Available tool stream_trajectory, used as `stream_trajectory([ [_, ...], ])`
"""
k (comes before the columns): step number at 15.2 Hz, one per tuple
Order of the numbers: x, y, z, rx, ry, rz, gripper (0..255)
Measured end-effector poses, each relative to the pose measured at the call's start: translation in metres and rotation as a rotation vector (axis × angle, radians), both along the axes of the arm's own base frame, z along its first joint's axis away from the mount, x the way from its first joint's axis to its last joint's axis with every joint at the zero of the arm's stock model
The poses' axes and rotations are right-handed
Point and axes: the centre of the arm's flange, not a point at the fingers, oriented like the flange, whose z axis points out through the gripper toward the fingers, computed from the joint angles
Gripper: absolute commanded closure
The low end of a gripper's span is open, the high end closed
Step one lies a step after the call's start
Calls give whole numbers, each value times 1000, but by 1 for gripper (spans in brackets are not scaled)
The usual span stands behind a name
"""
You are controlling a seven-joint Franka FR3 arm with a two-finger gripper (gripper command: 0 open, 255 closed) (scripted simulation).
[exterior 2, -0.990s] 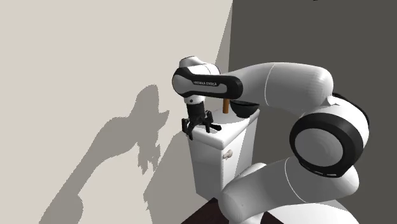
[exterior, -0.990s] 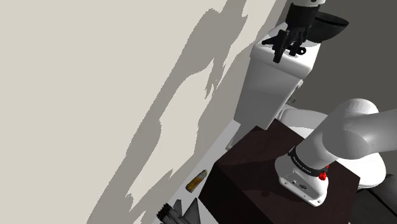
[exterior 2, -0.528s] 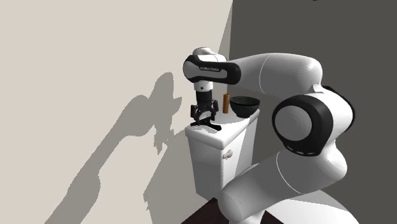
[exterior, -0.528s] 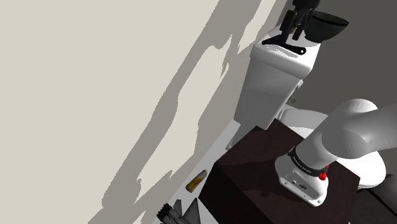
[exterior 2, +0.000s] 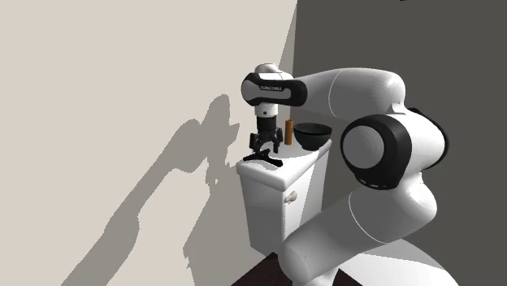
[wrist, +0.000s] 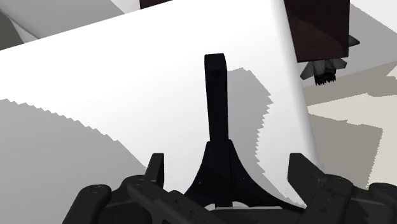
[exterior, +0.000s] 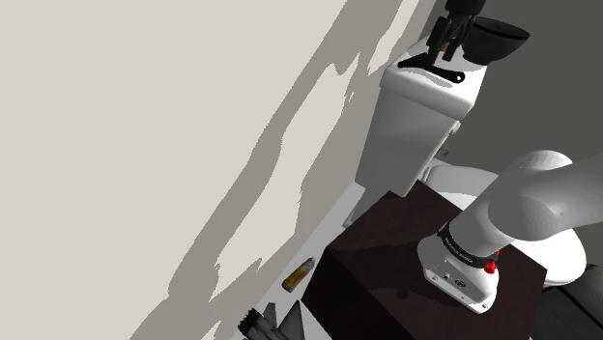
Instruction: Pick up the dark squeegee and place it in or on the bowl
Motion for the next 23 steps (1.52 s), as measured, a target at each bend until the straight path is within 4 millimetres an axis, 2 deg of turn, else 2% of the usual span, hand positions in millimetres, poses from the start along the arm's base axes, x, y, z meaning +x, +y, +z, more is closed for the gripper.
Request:
stream_trajectory([
  [3, 1, -1, -14, 0, 0, 0, 0],
  [9, 0, -1, -18, 0, 0, 0, 0],
  [10, 0, -1, -18, 0, 0, 0, 255],
  [21, 0, -1, -13, -2, -6, -1, 255],
  [23, 1, -1, -7, 0, -2, 0, 255],
])
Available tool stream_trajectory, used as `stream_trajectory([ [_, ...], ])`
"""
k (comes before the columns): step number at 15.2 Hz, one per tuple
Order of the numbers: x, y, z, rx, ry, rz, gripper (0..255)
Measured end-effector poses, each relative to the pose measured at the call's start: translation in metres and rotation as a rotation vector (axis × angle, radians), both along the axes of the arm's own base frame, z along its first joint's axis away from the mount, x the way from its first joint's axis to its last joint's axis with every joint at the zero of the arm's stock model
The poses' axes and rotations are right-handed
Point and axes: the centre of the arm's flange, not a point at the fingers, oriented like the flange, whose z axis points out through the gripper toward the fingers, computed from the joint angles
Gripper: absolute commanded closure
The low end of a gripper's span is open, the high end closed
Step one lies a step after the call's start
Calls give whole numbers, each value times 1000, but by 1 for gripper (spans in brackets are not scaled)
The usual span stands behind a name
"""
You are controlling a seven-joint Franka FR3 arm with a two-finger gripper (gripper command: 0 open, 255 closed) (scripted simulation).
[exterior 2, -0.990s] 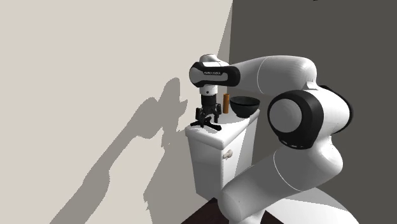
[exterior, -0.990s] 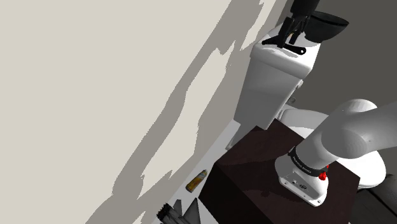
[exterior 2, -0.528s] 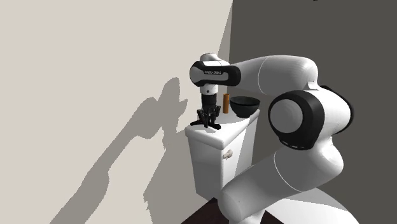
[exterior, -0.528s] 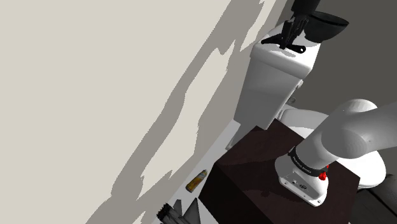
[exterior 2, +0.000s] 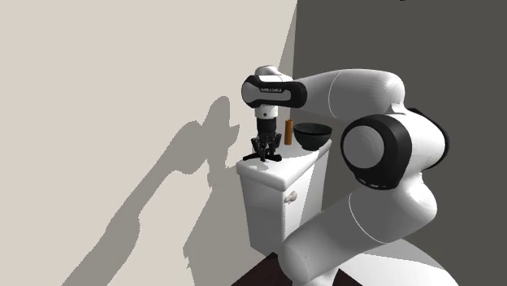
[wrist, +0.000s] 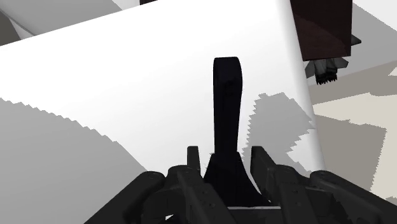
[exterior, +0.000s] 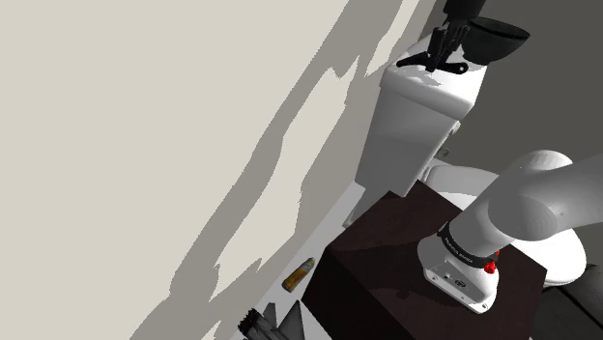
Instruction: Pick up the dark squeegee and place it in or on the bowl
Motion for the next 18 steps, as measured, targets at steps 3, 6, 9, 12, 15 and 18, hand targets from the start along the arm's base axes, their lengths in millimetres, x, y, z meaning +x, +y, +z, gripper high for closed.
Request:
stream_trajectory([
  [3, 0, 1, 15, 0, 1, 0, 255],
  [6, -1, 0, 32, 0, 1, 0, 255],
  [9, -1, 1, 47, 0, 1, 0, 255],
  [12, -1, 1, 62, 1, 1, 0, 255],
  [15, 0, 0, 78, 1, 1, 0, 255],
  [18, 0, 0, 95, 1, 1, 0, 255],
])
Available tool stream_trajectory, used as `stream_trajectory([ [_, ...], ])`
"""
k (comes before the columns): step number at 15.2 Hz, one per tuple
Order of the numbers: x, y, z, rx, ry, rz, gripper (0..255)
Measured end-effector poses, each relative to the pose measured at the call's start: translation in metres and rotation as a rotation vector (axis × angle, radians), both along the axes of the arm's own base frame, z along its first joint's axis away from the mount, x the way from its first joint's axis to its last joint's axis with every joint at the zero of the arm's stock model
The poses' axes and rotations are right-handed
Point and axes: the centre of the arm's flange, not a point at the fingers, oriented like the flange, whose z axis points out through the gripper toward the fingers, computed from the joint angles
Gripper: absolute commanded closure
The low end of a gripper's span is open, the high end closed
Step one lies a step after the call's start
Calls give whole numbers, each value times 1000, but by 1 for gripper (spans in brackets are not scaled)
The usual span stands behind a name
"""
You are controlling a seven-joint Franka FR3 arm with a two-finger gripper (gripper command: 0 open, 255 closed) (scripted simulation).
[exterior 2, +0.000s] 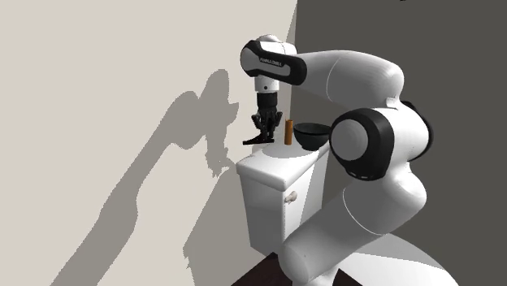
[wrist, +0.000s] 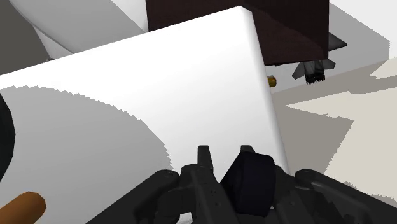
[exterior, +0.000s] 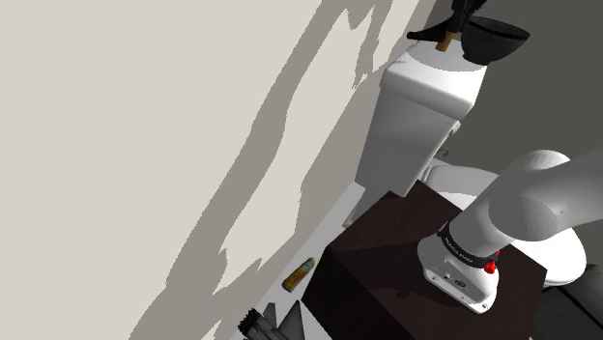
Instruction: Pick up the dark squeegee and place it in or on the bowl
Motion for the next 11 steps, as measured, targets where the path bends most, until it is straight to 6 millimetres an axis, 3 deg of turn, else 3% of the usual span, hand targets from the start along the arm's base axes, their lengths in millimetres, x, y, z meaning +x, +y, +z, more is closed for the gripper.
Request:
stream_trajectory([
  [11, 0, 1, 58, 0, 0, 0, 255],
])
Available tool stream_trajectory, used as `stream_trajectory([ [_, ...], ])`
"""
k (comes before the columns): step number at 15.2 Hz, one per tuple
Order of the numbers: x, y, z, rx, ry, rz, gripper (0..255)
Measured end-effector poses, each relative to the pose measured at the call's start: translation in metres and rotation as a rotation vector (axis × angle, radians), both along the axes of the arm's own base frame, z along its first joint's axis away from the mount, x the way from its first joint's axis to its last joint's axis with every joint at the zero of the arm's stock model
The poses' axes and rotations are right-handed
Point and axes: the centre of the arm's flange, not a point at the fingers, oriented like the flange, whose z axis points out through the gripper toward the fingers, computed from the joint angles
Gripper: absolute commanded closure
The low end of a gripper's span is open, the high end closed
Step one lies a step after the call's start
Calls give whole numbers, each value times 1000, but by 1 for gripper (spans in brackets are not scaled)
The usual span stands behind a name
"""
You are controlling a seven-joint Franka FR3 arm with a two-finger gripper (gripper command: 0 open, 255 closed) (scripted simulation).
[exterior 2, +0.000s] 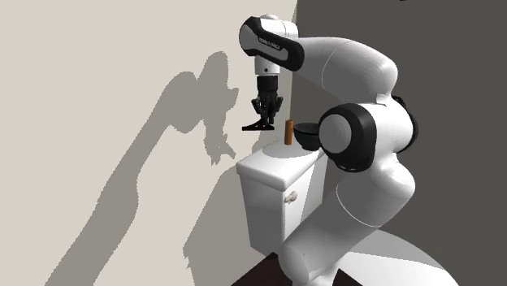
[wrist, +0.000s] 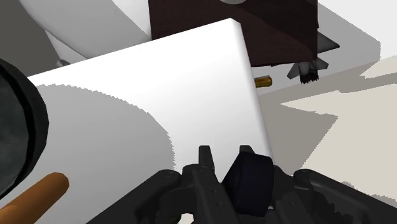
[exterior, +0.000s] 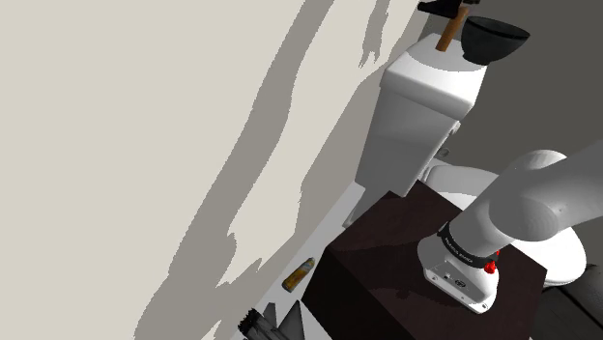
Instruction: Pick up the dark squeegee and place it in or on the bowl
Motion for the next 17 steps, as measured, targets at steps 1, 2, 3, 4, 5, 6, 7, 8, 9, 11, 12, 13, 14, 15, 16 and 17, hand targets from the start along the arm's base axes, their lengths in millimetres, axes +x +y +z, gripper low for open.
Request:
stream_trajectory([
  [1, 0, 0, 4, 0, 0, 0, 255],
  [2, -1, -7, 6, 0, 0, 0, 255],
  [3, -1, -16, 8, 0, 0, -1, 255],
  [4, -2, -27, 9, 0, 0, -1, 255],
  [5, -4, -39, 10, 0, 0, -1, 255],
  [6, -5, -53, 9, 0, 0, -2, 255],
  [7, -8, -64, 12, 1, 0, -2, 255],
  [8, -8, -77, 10, 1, 0, -1, 255],
  [9, -8, -89, 11, 1, 0, -1, 255],
  [11, -12, -117, 11, 1, 0, -2, 255],
  [12, -13, -133, 10, 1, 0, -2, 255],
  [13, -14, -145, 11, 1, 1, -2, 255],
  [14, -14, -159, 11, 1, 0, -3, 255],
  [15, -16, -171, 11, 1, 0, -2, 255],
  [16, -19, -185, 10, 1, 0, -3, 255],
  [17, -22, -200, 14, 1, 0, -5, 255],
])
